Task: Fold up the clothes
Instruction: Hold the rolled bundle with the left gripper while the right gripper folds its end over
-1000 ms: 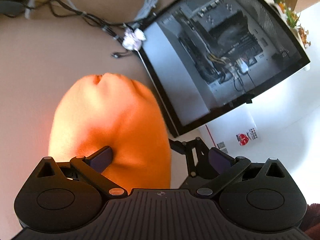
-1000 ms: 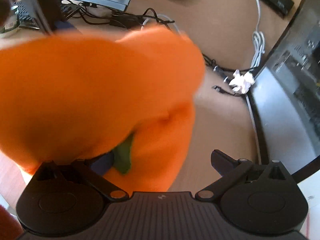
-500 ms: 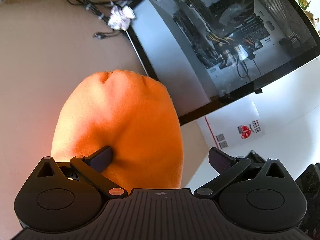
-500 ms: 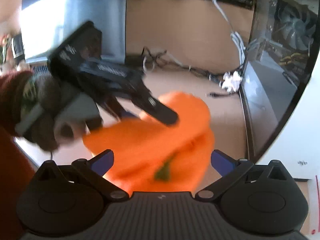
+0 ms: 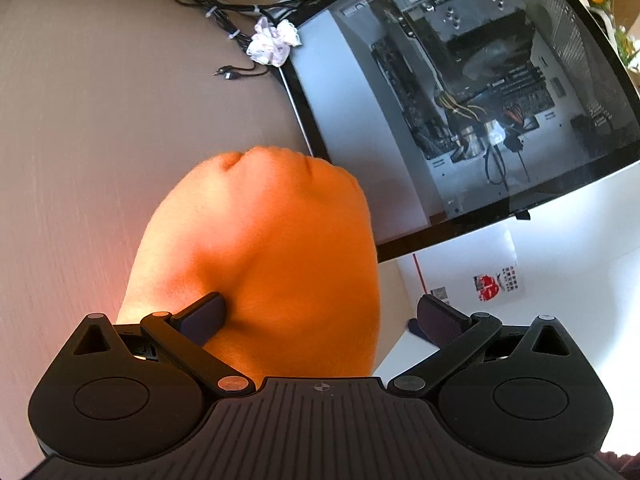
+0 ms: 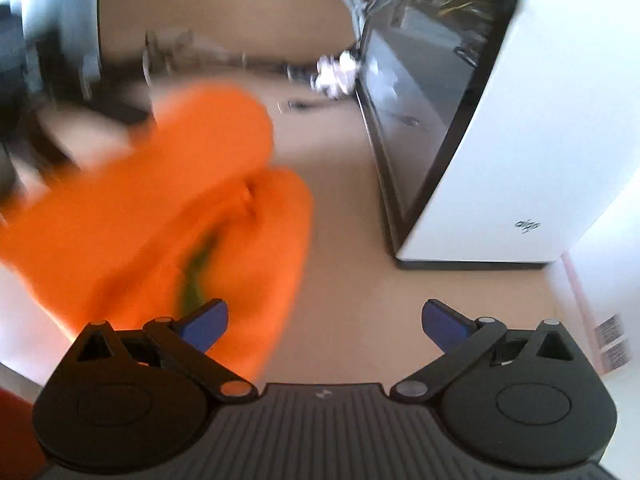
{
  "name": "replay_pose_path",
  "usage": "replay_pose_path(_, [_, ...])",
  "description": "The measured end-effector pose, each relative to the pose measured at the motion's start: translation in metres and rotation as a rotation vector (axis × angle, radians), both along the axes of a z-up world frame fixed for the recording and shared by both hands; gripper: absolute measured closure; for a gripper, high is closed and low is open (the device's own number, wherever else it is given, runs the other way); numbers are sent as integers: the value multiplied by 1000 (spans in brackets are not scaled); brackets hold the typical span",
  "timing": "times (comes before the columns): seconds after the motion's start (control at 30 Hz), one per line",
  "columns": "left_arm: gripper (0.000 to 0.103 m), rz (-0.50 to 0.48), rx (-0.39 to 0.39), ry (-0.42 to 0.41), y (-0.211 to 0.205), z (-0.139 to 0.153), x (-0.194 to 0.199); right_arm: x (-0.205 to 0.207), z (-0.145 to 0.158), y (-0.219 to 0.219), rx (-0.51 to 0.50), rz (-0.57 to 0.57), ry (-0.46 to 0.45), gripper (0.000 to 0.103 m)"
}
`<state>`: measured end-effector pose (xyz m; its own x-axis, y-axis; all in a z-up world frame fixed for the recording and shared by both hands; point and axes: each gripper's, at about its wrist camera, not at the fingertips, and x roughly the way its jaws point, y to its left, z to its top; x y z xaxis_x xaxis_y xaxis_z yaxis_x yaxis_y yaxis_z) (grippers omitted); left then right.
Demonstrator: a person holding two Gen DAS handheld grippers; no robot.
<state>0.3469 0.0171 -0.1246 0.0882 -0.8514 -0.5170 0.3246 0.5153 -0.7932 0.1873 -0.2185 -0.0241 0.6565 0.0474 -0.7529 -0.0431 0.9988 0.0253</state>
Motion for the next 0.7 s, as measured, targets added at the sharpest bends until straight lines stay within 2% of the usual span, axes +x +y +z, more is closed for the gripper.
replay_pose_path(0.17, [0,26,12,10,12,3,2,24,-28,36,-110,69,28,0])
replay_pose_path(0.27, [0,65,83,-45,29,12,10,39,-44,58,-176,111,45,0])
replay_pose_path(0.4, [0,166,157,-82,60,23,26,75,-52,106,-174,193,-43,0])
replay_pose_path(0.53, [0,274,100,-60,78,23,23,98,-60,133,-143,230,-120,0])
replay_pose_path(0.7, [0,327,79,-121,72,18,8,98,-67,144,-135,233,-187,0])
